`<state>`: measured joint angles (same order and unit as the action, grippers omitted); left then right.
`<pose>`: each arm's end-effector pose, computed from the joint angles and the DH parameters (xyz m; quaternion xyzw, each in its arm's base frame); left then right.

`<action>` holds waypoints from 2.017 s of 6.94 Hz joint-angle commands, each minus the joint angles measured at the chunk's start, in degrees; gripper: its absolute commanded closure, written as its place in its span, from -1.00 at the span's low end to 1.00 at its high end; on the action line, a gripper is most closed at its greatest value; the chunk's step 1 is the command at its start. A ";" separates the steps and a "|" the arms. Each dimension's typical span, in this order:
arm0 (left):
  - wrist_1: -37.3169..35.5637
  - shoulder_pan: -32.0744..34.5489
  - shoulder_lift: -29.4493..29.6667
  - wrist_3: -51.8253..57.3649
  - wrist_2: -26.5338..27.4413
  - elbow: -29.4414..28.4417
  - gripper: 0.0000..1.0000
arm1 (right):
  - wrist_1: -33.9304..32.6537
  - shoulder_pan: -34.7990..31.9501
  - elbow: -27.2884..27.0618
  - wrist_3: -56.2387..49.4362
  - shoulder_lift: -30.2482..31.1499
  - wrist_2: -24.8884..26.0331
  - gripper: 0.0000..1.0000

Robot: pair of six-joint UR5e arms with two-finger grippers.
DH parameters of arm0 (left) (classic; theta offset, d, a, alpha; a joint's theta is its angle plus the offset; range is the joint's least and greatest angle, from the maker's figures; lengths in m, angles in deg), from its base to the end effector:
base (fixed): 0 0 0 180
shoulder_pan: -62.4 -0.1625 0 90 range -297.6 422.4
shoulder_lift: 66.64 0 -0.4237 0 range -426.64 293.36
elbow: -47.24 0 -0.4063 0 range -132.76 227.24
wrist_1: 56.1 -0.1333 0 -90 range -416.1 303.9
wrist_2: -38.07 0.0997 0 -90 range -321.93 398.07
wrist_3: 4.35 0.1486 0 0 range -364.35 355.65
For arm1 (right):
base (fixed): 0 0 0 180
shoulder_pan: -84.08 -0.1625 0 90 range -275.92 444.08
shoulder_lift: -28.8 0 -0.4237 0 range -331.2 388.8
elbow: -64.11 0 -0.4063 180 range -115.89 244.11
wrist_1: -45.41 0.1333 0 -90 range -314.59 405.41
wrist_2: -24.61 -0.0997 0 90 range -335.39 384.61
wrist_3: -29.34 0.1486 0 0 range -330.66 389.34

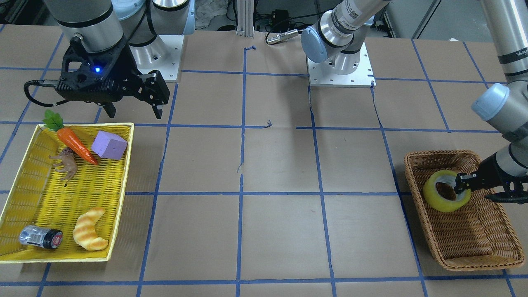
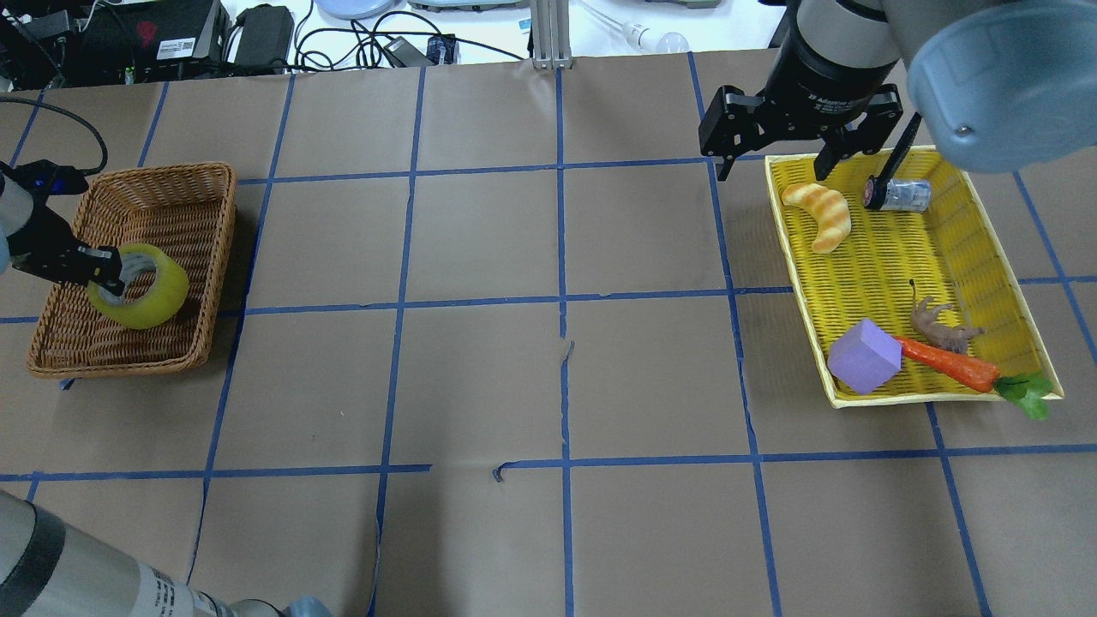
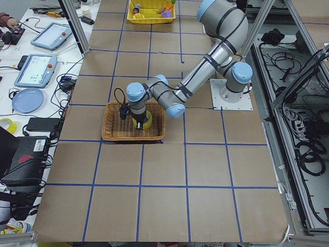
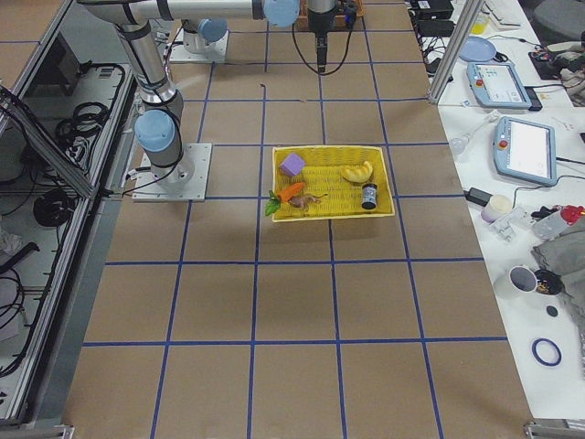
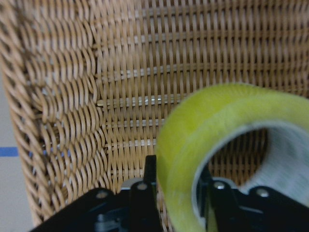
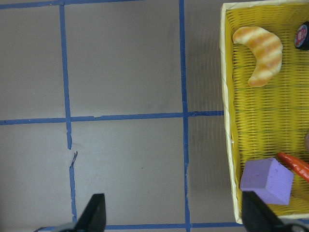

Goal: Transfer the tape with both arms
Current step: 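Carry the tape roll into the wicker basket with the left gripper, then open the left gripper and raise it away from the basket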

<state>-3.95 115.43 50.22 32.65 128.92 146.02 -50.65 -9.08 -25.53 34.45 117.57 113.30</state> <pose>0.2723 -0.5798 0.1591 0.0001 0.9998 -0.0109 0.0175 0.1656 -0.5197 0.4410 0.0165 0.9988 -0.0443 0.0147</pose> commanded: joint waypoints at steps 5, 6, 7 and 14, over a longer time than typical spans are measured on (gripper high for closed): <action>17.76 19.24 -13.21 -23.67 0.55 -8.52 -1.00 | 0.00 0.00 0.09 0.00 0.00 0.00 -1.00; 21.89 24.17 -15.24 -27.65 0.99 -8.61 -1.00 | 0.00 0.00 0.09 0.00 0.00 0.00 -1.00; 27.16 27.01 -17.60 -31.78 2.04 -8.78 -1.00 | 0.00 0.09 0.09 0.00 0.00 -0.09 -1.00; 44.53 33.54 -22.73 -38.59 1.08 -18.10 -1.00 | 0.00 0.09 0.00 0.00 0.00 -0.18 -1.00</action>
<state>40.68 148.70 27.53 -5.87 130.24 127.93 -50.72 -9.00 -25.47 34.44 117.57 113.18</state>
